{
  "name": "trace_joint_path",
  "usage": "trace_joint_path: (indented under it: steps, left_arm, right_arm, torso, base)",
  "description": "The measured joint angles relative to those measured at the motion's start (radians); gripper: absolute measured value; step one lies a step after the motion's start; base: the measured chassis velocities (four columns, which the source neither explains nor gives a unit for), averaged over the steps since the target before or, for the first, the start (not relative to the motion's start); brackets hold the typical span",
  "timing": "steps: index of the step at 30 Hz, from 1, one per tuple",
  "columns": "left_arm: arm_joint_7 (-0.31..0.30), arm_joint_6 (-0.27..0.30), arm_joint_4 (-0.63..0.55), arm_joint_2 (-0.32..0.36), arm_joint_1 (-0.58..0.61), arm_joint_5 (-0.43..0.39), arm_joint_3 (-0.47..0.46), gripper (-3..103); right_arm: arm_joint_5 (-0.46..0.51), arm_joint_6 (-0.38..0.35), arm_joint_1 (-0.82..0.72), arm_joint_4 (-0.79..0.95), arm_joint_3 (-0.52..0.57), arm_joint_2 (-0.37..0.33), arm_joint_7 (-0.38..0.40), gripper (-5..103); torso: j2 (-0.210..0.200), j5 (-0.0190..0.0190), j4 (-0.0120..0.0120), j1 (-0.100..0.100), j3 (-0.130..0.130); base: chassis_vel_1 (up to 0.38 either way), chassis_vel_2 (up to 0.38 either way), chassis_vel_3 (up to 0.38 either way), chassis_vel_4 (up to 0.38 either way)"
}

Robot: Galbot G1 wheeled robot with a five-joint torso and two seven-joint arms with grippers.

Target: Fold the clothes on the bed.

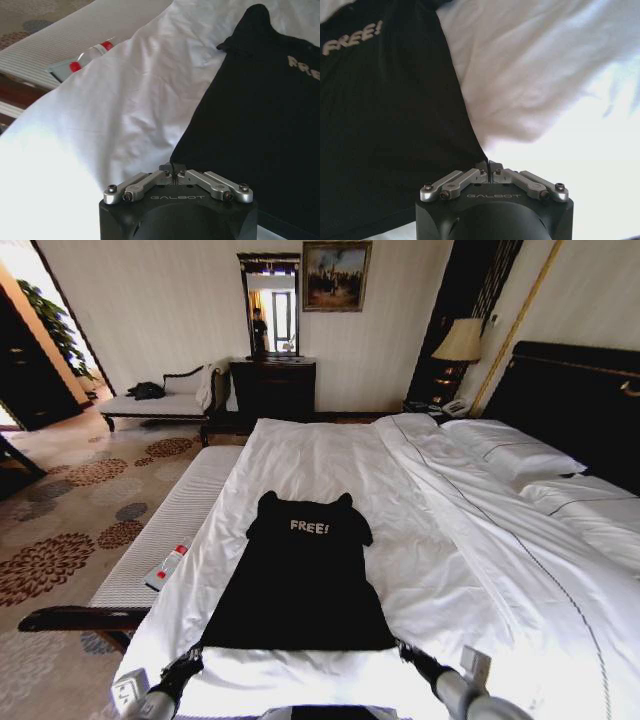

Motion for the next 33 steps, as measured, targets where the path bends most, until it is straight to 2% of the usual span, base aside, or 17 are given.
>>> trace_joint_path:
  steps: [8,18,22,26,27,29,31,33]
  left_arm:
    - [0.001,-0.026,0.005,-0.001,0.076,0.016,-0.034,0]
    - [0.002,-0.042,0.015,-0.005,0.102,0.042,-0.006,0]
    - [-0.002,-0.037,0.027,-0.011,0.088,0.052,0.009,0]
    - [-0.003,-0.024,0.052,-0.014,0.062,0.071,0.022,0]
    - [-0.002,-0.023,0.056,-0.015,0.059,0.073,0.025,0]
    - [-0.001,-0.021,0.057,-0.015,0.058,0.074,0.025,0]
    - [0.002,-0.014,0.056,-0.015,0.058,0.072,0.024,-3]
    - [0.002,-0.006,0.052,-0.015,0.058,0.067,0.017,7]
  right_arm:
    - [-0.09,0.001,-0.063,0.027,-0.002,0.012,0.045,1]
    - [-0.097,-0.007,-0.055,0.021,-0.019,0.02,0.069,1]
    - [-0.095,-0.007,-0.038,0.002,-0.027,0.019,0.062,1]
    - [-0.123,0.025,-0.021,-0.012,-0.033,0.019,0.013,-2]
    - [-0.127,0.028,-0.019,-0.012,-0.034,0.018,0.008,3]
    - [-0.13,0.03,-0.019,-0.012,-0.034,0.016,0.008,3]
    - [-0.132,0.031,-0.02,-0.012,-0.033,0.011,0.009,15]
    - [-0.132,0.031,-0.025,-0.01,-0.03,0.007,0.021,25]
  torso:
    - [0.0,0.0001,0.0002,0.0,0.0]
    - [0.0,0.0001,0.0002,0.0,0.0]
    - [0.0,0.0001,0.0001,0.0,0.0]
    - [0.0,0.0,0.0001,0.0,0.0]
    - [0.0,0.0,0.0001,0.0,0.0]
    - [0.0,-0.0001,0.0001,0.0,0.0]
    - [0.0,0.0001,0.0001,0.0,0.0]
    - [0.0,0.0003,0.0003,0.0,0.0]
  base:
    - [0.0,0.0,0.0,0.0]
    - [0.0,0.0,0.0,0.0]
    - [0.0,0.0,0.0,0.0]
    - [0.0,0.0,0.0,0.0]
    - [0.0,0.0,0.0,0.0]
    - [0.0,0.0,0.0,0.0]
    - [0.0,0.0,0.0,0.0]
    - [0.0,0.0,0.0,0.0]
